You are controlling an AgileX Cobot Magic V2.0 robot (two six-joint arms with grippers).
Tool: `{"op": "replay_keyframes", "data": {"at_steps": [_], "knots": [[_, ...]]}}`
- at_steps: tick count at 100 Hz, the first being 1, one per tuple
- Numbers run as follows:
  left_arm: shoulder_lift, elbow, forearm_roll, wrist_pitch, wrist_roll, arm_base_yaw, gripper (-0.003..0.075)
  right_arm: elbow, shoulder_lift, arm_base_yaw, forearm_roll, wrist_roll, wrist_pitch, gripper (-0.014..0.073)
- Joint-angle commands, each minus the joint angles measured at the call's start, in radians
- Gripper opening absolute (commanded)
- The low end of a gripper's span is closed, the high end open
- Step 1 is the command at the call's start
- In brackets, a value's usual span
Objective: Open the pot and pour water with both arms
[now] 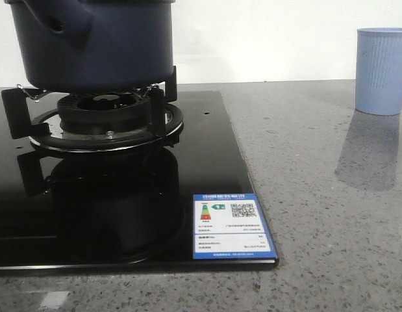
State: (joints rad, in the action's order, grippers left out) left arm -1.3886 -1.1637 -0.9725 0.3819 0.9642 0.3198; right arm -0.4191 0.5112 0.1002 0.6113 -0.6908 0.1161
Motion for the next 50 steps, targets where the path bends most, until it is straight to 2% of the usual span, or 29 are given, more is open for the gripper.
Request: {"op": "replay_keyframes", "data": {"at_steps": [1, 50], "knots": [[0.034, -0.042, -0.025, -0.047, 0.002, 0.009, 0.0345, -0.027, -0.001, 0.006, 0.006, 0.002, -0.054, 0.0573], [0.034, -0.042, -0.004, 0.014, 0.002, 0.009, 0.0349, -0.027, -0.001, 0.006, 0.006, 0.002, -0.054, 0.0574]]}}
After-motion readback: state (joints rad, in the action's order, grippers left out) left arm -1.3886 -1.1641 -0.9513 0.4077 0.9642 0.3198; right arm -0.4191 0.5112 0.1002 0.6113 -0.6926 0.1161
